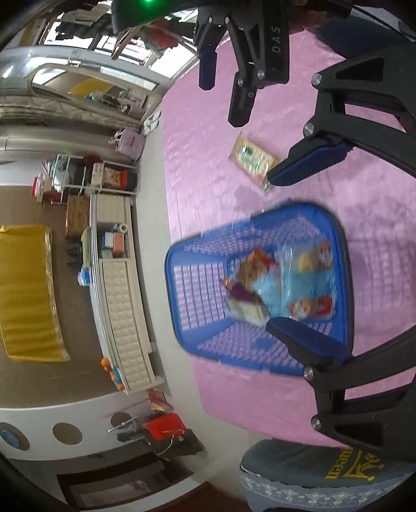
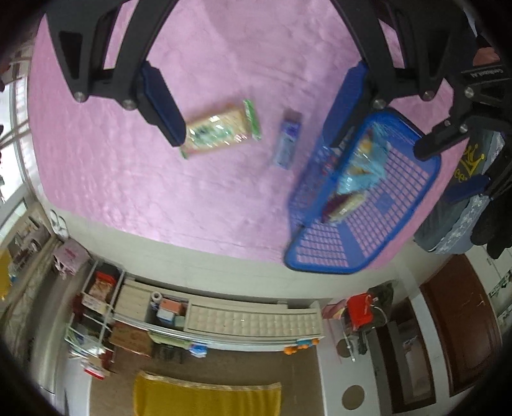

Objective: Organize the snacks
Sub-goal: 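Move both tools back toward the remaining snacks on the bed, then grasp the green-labelled scallion cracker packet with the left tool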

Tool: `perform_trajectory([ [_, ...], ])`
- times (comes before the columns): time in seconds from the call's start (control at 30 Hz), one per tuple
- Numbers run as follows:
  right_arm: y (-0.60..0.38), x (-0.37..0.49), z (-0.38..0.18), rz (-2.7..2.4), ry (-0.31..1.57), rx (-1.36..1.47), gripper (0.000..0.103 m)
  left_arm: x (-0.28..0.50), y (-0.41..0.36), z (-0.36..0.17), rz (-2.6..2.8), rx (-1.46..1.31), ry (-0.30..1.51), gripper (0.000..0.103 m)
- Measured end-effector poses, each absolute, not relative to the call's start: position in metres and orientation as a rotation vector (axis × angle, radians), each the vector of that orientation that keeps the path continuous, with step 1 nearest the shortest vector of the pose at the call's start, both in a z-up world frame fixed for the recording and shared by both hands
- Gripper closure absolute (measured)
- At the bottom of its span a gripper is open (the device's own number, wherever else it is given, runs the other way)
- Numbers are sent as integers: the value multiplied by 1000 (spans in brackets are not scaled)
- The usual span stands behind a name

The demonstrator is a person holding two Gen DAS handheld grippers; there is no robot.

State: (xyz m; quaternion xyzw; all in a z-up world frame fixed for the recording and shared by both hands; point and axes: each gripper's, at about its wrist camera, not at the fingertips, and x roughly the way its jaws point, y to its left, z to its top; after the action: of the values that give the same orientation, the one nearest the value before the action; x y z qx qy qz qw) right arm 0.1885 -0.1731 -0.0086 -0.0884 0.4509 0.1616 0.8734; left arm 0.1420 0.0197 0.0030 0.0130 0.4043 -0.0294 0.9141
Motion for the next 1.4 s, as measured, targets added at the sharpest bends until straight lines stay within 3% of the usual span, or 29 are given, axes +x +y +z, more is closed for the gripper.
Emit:
perform_trajectory([
  [0.5, -246, 181, -60, 267, 996, -151, 13, 143, -68, -47, -157, 82, 878, 20],
  [1.4, -333, 243, -127, 211, 1145, -83, 13, 276, -134, -143, -372, 153, 1219, 20],
])
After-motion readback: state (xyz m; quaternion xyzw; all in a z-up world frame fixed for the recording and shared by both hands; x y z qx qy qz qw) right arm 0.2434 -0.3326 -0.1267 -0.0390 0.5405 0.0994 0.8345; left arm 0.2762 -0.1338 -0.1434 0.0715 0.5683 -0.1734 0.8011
